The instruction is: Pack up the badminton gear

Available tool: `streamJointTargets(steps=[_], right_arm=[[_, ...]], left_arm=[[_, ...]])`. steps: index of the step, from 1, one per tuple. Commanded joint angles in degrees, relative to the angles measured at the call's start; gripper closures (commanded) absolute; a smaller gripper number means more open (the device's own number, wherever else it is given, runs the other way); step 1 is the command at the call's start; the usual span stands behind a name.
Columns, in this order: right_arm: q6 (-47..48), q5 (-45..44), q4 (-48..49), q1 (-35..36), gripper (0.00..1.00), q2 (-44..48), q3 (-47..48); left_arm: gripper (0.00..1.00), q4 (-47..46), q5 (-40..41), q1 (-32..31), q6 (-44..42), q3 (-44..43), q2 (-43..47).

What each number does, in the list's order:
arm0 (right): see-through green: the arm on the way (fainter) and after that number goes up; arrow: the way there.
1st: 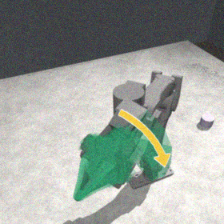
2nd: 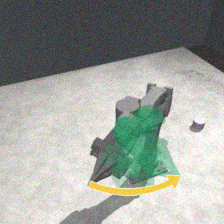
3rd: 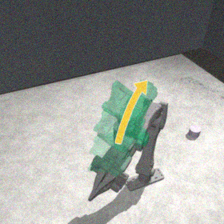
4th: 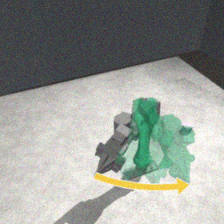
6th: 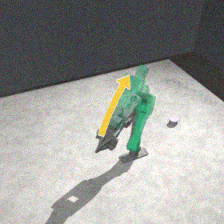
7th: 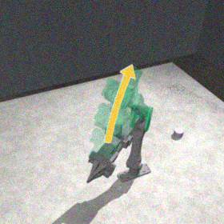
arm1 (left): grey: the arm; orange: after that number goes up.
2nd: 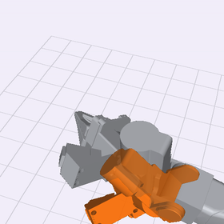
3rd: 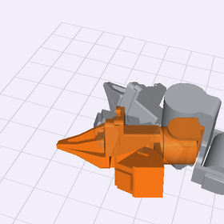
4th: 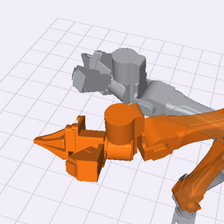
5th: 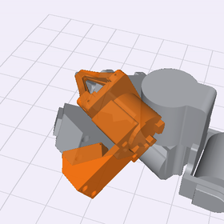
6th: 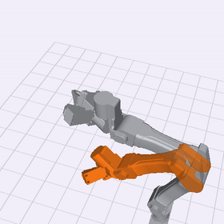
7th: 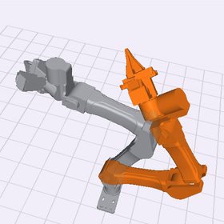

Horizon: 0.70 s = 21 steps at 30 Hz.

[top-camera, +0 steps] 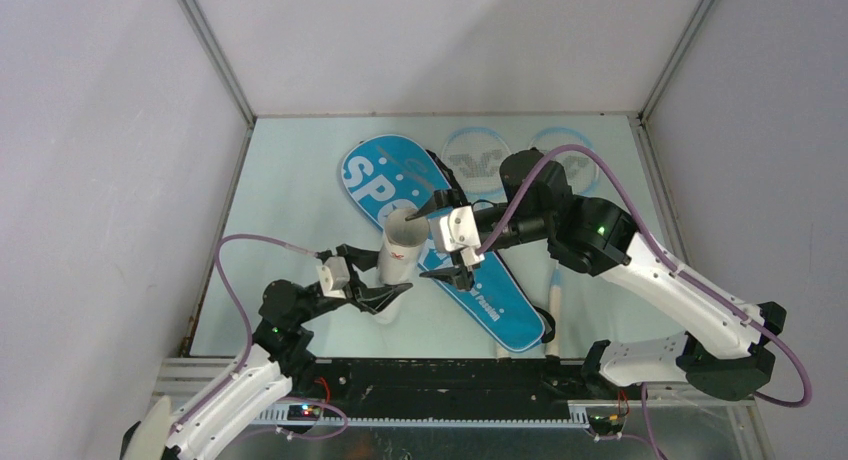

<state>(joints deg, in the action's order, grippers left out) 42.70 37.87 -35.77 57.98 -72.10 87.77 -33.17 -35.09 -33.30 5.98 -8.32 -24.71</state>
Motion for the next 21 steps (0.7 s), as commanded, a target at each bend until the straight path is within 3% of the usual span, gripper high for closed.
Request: streamJointTargets(steps=[1, 11, 21], right_arm=[[0.83, 4.56, -7.23, 0.28, 0.12, -1.47, -1.85], [2.36, 8.35, -7.82, 1.4, 0.12, -2.81, -1.81], [-4.08, 5.31, -1.82, -0.38, 0.09, -1.06, -3.66]], left_arm=[[0.66, -8.73, 0.99, -0.01, -1.86, -2.8, 1.28], [0.66, -9.67, 0.9, 0.0, -1.76, -3.61, -0.51], [0.65, -13.18, 2.89, 0.03, 0.56, -3.25, -1.35]])
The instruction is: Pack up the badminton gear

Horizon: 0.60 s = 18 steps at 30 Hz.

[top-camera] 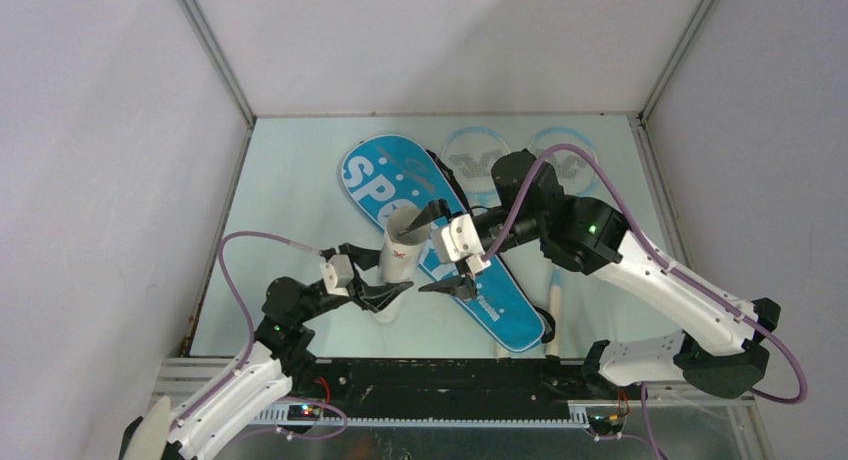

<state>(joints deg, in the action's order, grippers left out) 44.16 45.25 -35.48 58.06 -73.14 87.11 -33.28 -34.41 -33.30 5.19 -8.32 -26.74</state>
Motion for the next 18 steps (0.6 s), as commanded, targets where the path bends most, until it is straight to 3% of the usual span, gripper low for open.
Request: streamJointTargets(steps=[1, 7, 14, 18], right_arm=[[-6.18, -2.97, 0.56, -0.62, 0.08, 1.13, -3.26], [-10.89, -10.97, 11.72, -2.11, 0.01, 7.22, -4.41], [-14.34, -14.66, 25.11, -2.0, 0.01, 14.91, -10.56], [-19.72, -20.79, 31.37, -2.61, 0.01, 17.43, -13.69]], left_arm=[[0.65, -12.81, 2.36, 0.01, 1.33, -3.36, 0.53], [0.65, -12.75, 5.88, 0.03, 1.07, -3.66, -1.73], [0.63, -9.5, 9.66, 0.03, 0.81, -6.39, -4.34], [0.62, -3.45, 18.68, -0.01, 1.86, -8.43, -4.06]])
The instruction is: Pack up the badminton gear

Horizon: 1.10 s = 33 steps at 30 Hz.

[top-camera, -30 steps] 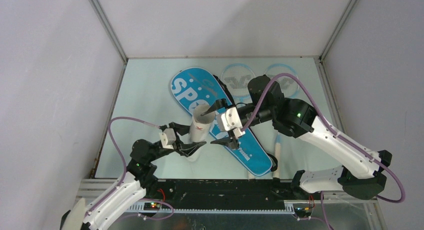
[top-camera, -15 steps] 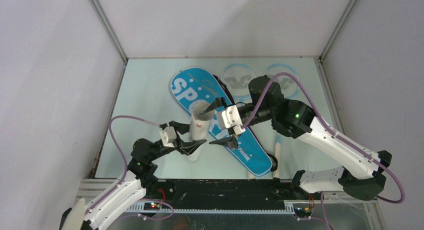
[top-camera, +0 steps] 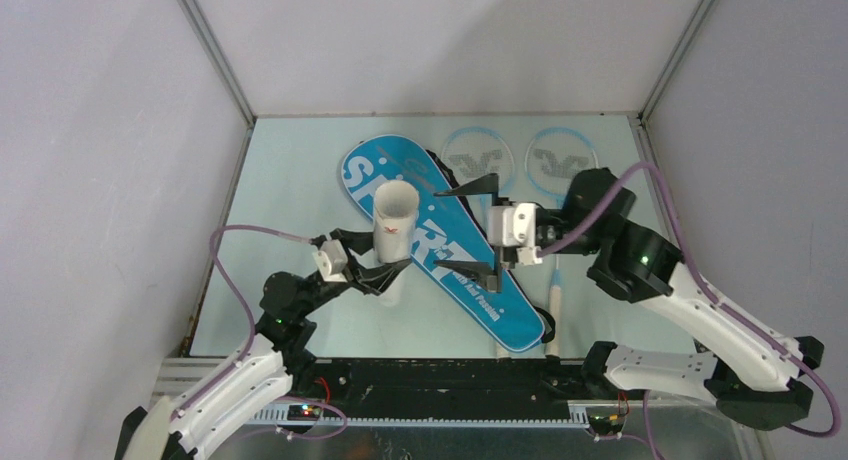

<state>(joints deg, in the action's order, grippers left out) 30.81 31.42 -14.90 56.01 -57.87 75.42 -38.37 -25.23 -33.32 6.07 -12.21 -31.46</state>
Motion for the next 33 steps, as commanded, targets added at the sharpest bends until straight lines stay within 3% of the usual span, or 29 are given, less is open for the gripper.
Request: streamJointTargets(steps=[1, 6, 8, 12, 16, 19, 23, 29, 33], right_arm=[[-8.35, -9.79, 11.48, -0.82, 0.01, 2.41, -2.72], [-15.06, -19.76, 14.03, -3.99, 0.01, 2.93, -5.26], [-18.38, -23.26, 14.26, -5.58, 0.01, 2.93, -6.68], [-20.62, -28.68, 13.86, -7.54, 0.01, 2.59, -9.24], [-21.94, -32.64, 10.94, -8.84, 0.01, 1.49, -9.33], [-23.96, -33.62, 7.98, -11.29, 0.01, 0.8, -9.43], [-27.08, -32.26, 4.36, -15.02, 0.01, 0.24, -9.92], [-31.6, -25.8, 1.44, -20.09, 0.01, -0.64, -11.83], [-34.23, -21.94, 0.85, -22.25, 0.01, -1.53, -13.06]], left_arm=[[0.62, 2.87, 13.85, 0.01, 1.61, -5.62, 0.76], [0.62, 18.26, 32.6, 0.08, 4.76, -12.31, -0.53], [0.62, 25.76, 43.62, 0.26, 5.96, -16.38, -2.51], [0.58, 40.81, 51.71, 4.07, 8.53, -24.25, -8.86], [0.56, 50.73, 49.28, 14.06, 11.7, -30.0, -14.51], [0.55, 52.09, 45.07, 23.87, 15.78, -29.54, -18.71], [0.55, 51.37, 39.71, 31.74, 16.36, -28.02, -24.64], [0.52, 49.18, 31.11, 36.61, 13.75, -28.67, -34.56], [0.49, 50.43, 30.99, 37.12, 12.59, -30.51, -40.38]])
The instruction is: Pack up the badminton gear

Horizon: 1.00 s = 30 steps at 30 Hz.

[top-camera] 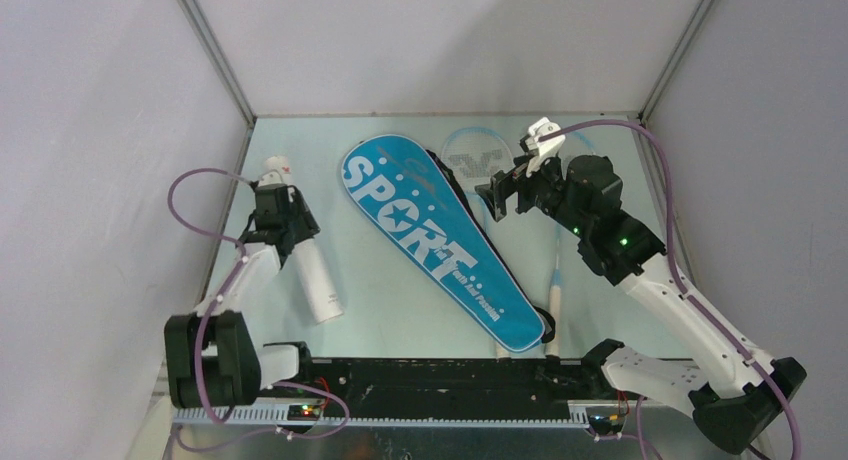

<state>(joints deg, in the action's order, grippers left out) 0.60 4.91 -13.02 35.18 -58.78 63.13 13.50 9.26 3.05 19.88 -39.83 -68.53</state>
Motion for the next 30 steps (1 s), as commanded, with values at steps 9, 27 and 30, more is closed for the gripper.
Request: streamJointTargets(steps=[9, 27, 30], right_arm=[[-7.08, 8.25, -0.17, -4.65, 0.01, 0.79, -4.84], [-9.69, 9.81, -0.93, -12.9, 0.01, -1.2, -13.55], [-11.57, 11.25, -0.75, -14.4, 0.01, -4.94, -14.22]], left_arm=[[0.41, -0.42, -8.07, 0.8, -1.67, -5.29, -12.85], [0.0, -0.95, -10.17, 0.73, -1.07, -2.92, 4.15], [0.0, -2.53, -10.89, 0.52, 0.91, -1.77, 9.69]])
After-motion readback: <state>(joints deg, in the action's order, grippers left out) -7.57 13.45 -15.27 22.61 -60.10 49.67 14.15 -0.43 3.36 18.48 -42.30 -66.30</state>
